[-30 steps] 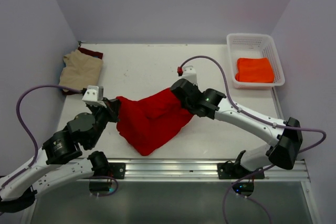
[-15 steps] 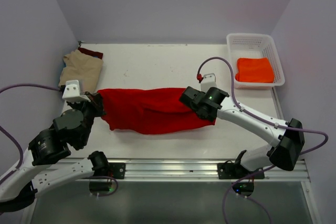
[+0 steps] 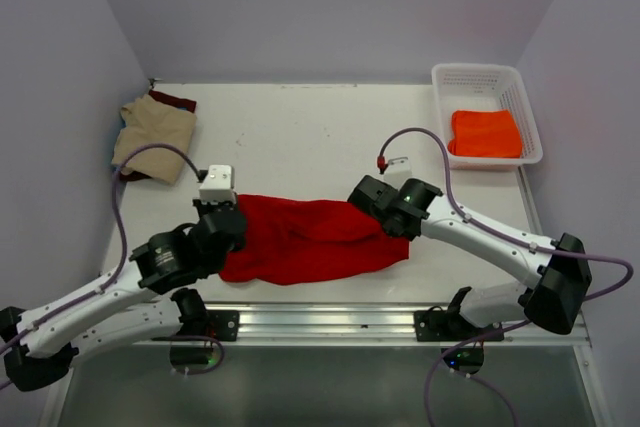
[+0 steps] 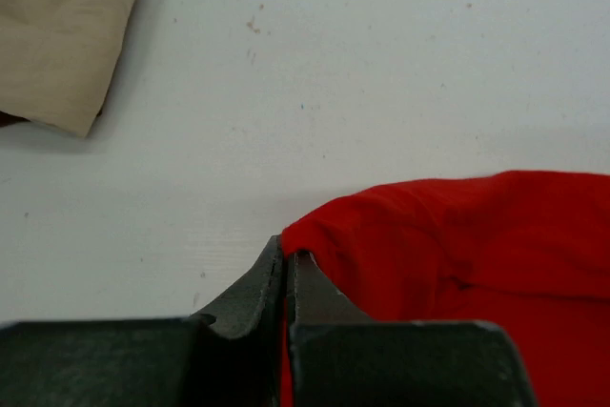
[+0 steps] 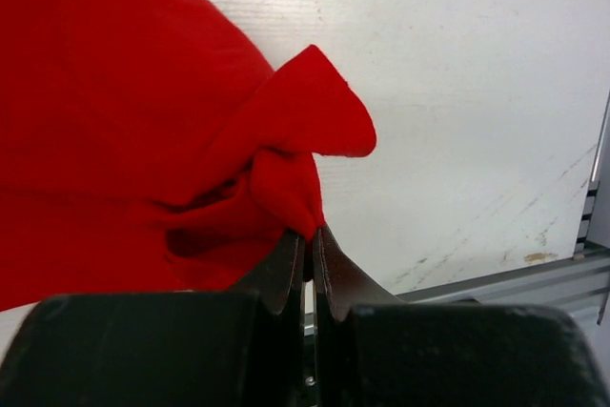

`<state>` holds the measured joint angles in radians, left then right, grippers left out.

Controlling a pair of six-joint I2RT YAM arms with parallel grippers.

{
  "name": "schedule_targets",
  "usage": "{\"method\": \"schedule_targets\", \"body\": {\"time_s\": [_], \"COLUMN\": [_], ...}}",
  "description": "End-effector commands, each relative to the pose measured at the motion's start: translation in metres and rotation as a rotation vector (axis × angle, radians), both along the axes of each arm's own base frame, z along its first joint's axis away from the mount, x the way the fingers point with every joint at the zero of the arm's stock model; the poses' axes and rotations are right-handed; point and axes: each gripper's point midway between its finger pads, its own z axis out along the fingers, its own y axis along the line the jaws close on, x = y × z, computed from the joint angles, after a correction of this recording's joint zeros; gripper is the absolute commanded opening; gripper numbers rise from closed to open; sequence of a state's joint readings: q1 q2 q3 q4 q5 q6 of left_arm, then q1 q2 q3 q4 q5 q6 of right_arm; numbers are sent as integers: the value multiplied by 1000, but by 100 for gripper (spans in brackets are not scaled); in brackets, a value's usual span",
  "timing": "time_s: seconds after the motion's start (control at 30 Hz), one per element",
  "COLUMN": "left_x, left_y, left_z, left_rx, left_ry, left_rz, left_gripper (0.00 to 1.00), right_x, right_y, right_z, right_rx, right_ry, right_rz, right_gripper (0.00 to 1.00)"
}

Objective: Fold and stack the t-shirts
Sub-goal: Flatten out the tshirt

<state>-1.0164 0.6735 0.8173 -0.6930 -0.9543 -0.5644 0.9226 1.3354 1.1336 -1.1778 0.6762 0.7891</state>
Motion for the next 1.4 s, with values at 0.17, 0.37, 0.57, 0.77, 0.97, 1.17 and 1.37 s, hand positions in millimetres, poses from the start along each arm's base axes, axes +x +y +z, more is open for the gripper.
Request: {"method": "schedule_targets", "body": {"time_s": [0.17, 0.37, 0.57, 0.77, 0.97, 1.17, 1.37], "left_x": [44, 107, 178, 202, 160, 106, 57], "left_y": [-33, -58, -56, -29, -20, -22, -25], "left_z": [-32, -54, -79, -76, -66, -89, -101], "left_rx": [-135, -251, -250, -274, -277, -298, -402], "left_ry": [59, 78, 140, 158, 201, 350, 444], "left_rz": [-1, -142, -137, -58, -69, -129, -136], "left_gripper": [0, 0, 0, 88, 100, 95, 59], "right_x": [4, 0, -5, -7, -6, 0, 2], "right_y": [14, 9, 2, 1, 1, 5, 9], "right_z": [-6, -5, -2, -7, -13, -13, -12], "right_rx": [62, 89, 118, 125, 109, 96, 105], "right_ry": [-12, -28, -52, -51, -47, -54, -52], "right_rz": [21, 16, 9, 7, 13, 21, 28], "right_gripper": [0, 0, 0, 0, 0, 0, 0]}}
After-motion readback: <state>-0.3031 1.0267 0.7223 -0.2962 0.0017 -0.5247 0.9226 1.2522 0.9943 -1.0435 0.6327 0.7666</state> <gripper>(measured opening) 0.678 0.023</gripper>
